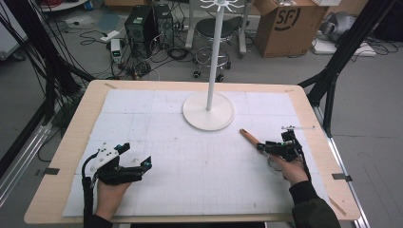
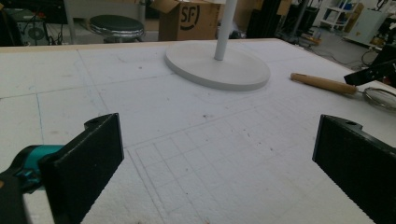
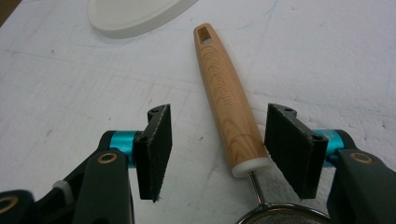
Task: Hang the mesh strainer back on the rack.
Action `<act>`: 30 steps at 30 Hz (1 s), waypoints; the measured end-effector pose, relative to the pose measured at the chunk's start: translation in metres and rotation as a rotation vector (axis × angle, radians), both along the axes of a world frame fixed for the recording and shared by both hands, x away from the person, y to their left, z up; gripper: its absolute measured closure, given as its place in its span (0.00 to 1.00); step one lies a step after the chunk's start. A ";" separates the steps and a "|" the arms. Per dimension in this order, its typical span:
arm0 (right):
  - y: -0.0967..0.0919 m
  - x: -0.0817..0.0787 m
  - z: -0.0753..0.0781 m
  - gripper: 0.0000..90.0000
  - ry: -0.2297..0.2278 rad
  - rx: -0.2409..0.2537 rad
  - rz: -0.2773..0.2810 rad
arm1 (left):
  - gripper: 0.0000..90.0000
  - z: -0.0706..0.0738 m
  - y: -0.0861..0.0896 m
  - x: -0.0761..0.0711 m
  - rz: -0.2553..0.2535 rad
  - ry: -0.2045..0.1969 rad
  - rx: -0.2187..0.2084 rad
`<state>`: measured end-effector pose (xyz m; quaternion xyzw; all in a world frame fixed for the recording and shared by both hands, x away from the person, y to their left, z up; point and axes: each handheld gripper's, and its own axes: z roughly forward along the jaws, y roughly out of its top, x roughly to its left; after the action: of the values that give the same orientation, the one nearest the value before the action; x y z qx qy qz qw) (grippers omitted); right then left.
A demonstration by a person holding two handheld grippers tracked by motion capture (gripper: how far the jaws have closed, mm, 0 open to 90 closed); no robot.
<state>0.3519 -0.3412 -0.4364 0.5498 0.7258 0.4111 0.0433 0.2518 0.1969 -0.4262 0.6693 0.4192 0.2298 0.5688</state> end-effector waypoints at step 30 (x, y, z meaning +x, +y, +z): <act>0.020 -0.003 -0.004 0.61 0.011 -0.153 0.058 | 0.03 0.000 -0.001 0.000 -0.003 -0.001 0.006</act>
<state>0.3493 -0.3217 -0.4400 0.5258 0.7710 0.3525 0.0695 0.2521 0.1962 -0.4262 0.6716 0.4174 0.2305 0.5671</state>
